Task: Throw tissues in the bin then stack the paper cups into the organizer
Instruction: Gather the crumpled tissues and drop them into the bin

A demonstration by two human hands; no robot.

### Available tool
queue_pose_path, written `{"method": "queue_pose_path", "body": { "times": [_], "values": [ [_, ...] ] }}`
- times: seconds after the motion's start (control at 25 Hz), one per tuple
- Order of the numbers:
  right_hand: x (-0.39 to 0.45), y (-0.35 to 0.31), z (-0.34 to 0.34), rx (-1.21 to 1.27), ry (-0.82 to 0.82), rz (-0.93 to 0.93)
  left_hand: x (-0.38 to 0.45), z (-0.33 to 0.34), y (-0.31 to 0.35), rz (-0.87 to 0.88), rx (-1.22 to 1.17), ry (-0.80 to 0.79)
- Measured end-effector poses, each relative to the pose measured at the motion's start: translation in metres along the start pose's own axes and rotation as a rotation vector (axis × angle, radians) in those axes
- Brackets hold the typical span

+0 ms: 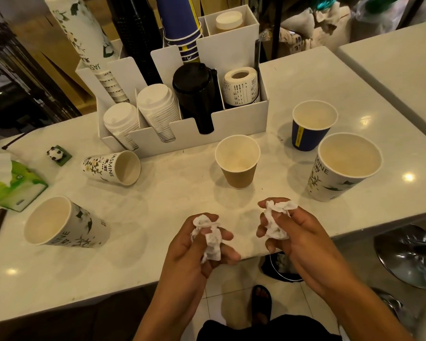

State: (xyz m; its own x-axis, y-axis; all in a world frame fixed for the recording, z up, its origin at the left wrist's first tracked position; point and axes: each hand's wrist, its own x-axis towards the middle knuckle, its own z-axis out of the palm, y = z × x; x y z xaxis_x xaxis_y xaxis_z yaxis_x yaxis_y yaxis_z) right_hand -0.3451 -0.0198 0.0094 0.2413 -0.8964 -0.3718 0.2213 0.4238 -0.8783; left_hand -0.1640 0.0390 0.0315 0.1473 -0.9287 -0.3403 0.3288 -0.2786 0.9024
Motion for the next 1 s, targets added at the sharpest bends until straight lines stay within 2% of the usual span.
{"method": "queue_pose_path", "body": {
  "times": [0.12, 0.24, 0.32, 0.52, 0.64, 0.8, 1.0],
  "values": [
    [0.000, 0.002, 0.001, -0.007, -0.016, 0.007, 0.002, -0.002, -0.001, -0.064, -0.114, 0.001],
    [0.002, 0.006, 0.002, 0.009, -0.032, 0.023, 0.003, -0.005, 0.006, -0.194, -0.417, -0.033],
    [0.004, 0.007, 0.003, 0.022, -0.069, 0.039, 0.002, -0.011, 0.009, -0.210, -0.521, -0.055],
    [0.006, 0.002, 0.006, 0.108, -0.200, 0.081, -0.001, -0.015, 0.009, -0.135, -0.324, 0.035],
    [0.006, -0.001, 0.011, 0.013, -0.250, 0.041, -0.003, -0.011, 0.013, -0.118, -0.249, 0.083],
    [0.002, -0.006, 0.020, -0.086, -0.219, 0.007, -0.003, -0.011, 0.014, -0.098, -0.187, 0.116],
    [-0.005, -0.006, 0.019, -0.220, -0.085, -0.054, 0.000, -0.021, 0.017, -0.138, -0.216, 0.137]
  ]
}}
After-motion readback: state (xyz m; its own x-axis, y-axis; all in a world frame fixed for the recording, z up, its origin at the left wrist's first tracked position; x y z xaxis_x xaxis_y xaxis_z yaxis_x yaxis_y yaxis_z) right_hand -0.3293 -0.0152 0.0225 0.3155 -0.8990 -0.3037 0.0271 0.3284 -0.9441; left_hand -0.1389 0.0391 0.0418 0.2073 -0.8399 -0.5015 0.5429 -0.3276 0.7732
